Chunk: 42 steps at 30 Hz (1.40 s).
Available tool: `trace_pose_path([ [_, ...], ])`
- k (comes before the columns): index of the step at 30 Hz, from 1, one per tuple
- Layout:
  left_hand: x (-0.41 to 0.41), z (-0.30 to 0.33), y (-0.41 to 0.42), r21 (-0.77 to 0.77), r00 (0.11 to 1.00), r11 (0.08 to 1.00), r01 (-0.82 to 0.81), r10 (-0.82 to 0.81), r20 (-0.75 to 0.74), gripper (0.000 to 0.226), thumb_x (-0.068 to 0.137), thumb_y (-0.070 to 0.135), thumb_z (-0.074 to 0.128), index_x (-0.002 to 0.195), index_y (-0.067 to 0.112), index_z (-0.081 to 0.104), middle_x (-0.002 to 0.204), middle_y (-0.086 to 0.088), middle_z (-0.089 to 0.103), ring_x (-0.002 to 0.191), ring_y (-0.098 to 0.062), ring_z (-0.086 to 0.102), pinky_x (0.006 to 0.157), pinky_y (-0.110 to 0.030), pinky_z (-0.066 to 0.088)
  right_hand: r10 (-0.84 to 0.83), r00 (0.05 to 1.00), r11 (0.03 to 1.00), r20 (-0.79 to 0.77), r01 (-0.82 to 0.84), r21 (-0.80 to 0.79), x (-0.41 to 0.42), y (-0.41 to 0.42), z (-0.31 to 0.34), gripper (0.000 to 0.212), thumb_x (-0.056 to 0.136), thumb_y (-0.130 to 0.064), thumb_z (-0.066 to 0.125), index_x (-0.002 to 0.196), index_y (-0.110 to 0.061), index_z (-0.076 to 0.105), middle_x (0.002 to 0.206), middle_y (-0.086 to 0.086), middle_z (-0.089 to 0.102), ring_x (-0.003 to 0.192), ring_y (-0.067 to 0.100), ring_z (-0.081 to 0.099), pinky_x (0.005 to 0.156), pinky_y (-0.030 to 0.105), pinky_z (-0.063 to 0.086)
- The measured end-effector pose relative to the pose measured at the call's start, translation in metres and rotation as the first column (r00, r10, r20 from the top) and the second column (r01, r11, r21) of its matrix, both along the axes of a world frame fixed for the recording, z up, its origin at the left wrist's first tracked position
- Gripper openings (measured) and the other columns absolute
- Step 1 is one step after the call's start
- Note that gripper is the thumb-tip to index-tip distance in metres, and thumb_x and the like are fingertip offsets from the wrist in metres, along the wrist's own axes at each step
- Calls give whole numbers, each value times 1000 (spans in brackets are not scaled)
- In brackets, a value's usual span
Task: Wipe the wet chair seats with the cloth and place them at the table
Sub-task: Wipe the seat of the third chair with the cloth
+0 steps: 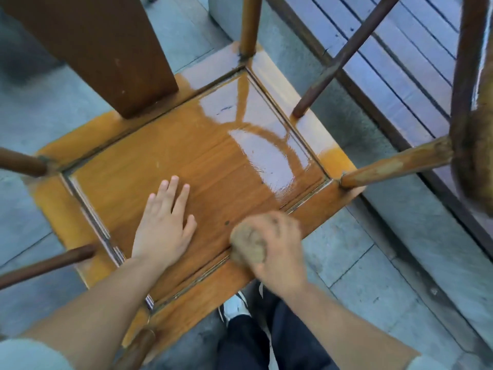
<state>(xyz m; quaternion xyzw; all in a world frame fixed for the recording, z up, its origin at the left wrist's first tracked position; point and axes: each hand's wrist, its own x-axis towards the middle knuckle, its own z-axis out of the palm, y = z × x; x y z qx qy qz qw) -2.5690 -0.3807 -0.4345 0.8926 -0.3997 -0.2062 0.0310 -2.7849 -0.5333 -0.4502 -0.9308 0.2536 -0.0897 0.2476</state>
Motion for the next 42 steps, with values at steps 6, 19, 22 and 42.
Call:
trace_pose_path([
  [6,-19,6,24,37,990,993,-113,116,-85,62,103,35,38,158,20,13,166,-4,-4,152,-23,-6,124,-42,7,384,922,922,44,-386,38,6,-66,15,52,67,-24,80,117,-28,64,118,13,61,109,32,52,92,46,49],
  [19,-52,38,50,116,753,782,-613,622,-215,59,92,-2,45,146,22,46,164,1,19,149,-21,21,109,-38,39,753,655,641,69,-753,149,63,63,8,60,76,-45,77,128,-22,56,121,9,54,102,31,49,83,45,45],
  [22,-57,56,27,95,422,454,-886,874,-240,34,94,17,42,117,17,67,129,-13,62,116,-34,57,90,-35,48,881,470,472,-57,-881,42,98,21,8,63,76,-41,75,132,-21,55,126,10,54,106,34,50,85,46,45],
  [42,-283,17,56,87,603,618,-782,784,-150,73,93,20,51,156,10,15,166,-7,-10,153,-24,0,109,-39,41,-539,833,791,-124,551,267,-70,-104,13,70,76,-21,86,135,-18,48,135,18,47,117,42,49,101,44,39],
])
